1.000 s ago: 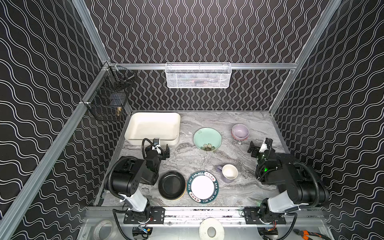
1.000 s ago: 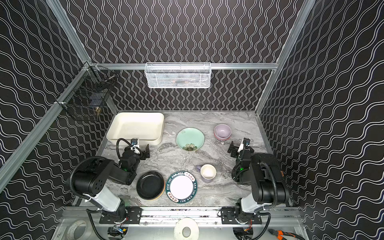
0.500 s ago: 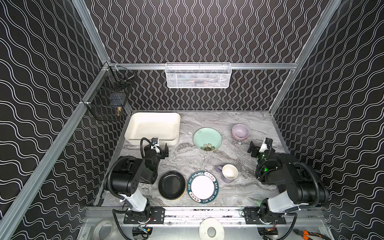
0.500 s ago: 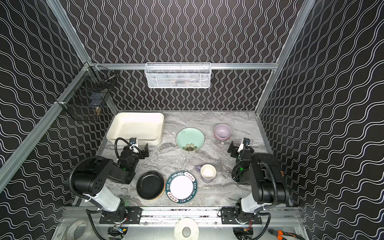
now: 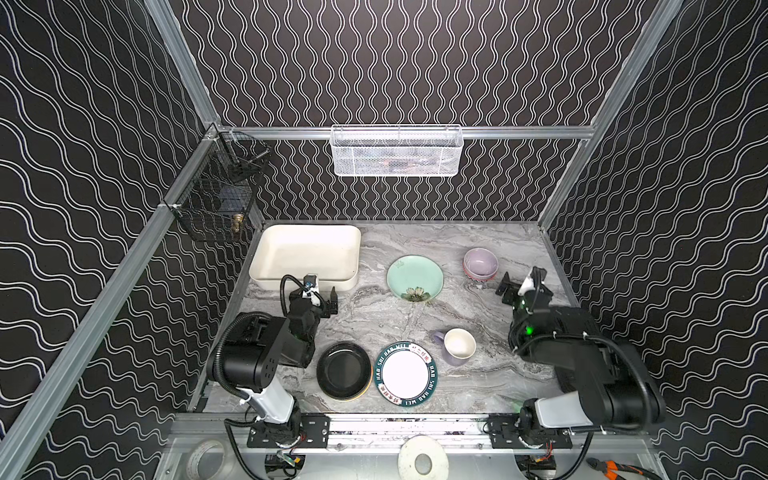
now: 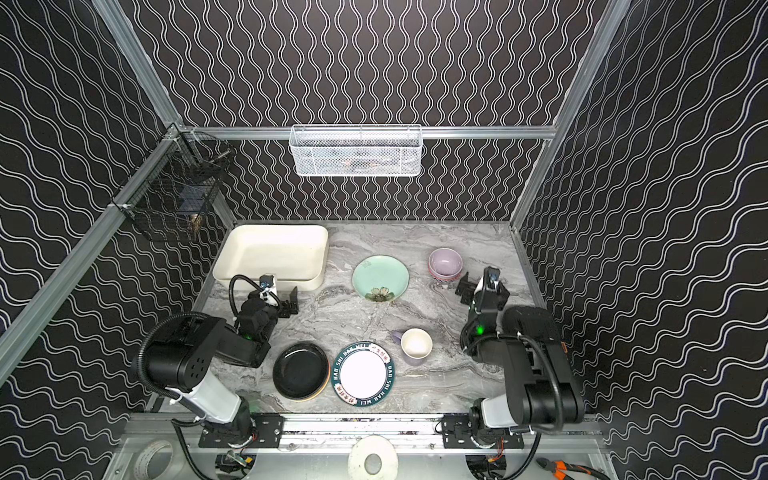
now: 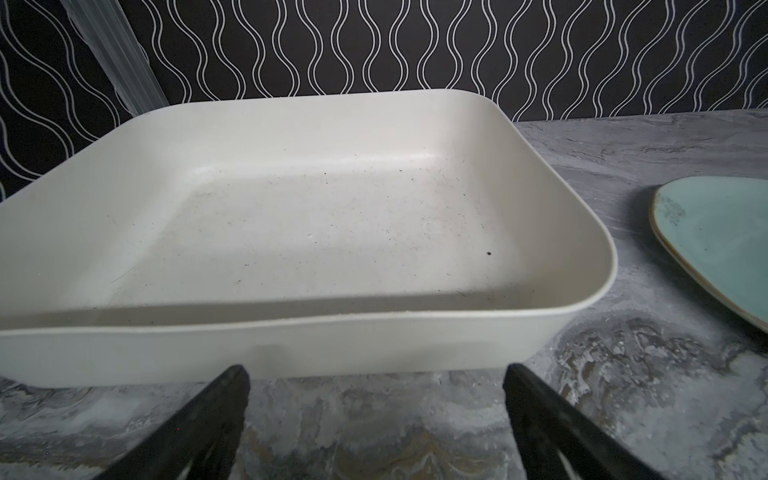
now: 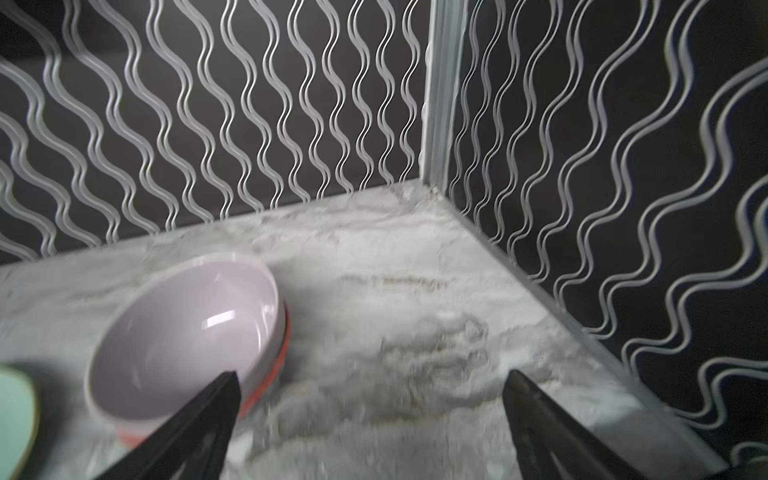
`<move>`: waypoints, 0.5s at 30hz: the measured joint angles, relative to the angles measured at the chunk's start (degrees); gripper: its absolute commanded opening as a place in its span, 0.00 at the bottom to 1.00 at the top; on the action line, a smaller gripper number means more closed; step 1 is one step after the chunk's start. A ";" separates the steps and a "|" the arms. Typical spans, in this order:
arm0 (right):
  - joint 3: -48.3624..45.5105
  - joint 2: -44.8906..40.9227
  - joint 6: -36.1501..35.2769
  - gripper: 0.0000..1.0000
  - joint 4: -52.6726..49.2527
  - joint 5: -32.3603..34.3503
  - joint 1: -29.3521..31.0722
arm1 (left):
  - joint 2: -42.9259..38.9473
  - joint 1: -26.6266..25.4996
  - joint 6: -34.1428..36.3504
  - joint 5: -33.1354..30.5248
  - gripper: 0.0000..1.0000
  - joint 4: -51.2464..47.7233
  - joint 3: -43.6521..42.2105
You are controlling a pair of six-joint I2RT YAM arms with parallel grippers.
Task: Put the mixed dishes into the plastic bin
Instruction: 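Move both grippers forward toward the mint-green flower plate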
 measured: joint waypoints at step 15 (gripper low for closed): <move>38.23 7.72 13.05 0.99 -45.77 -10.73 3.96 | -12.74 -3.67 -4.33 7.10 0.99 -29.05 19.63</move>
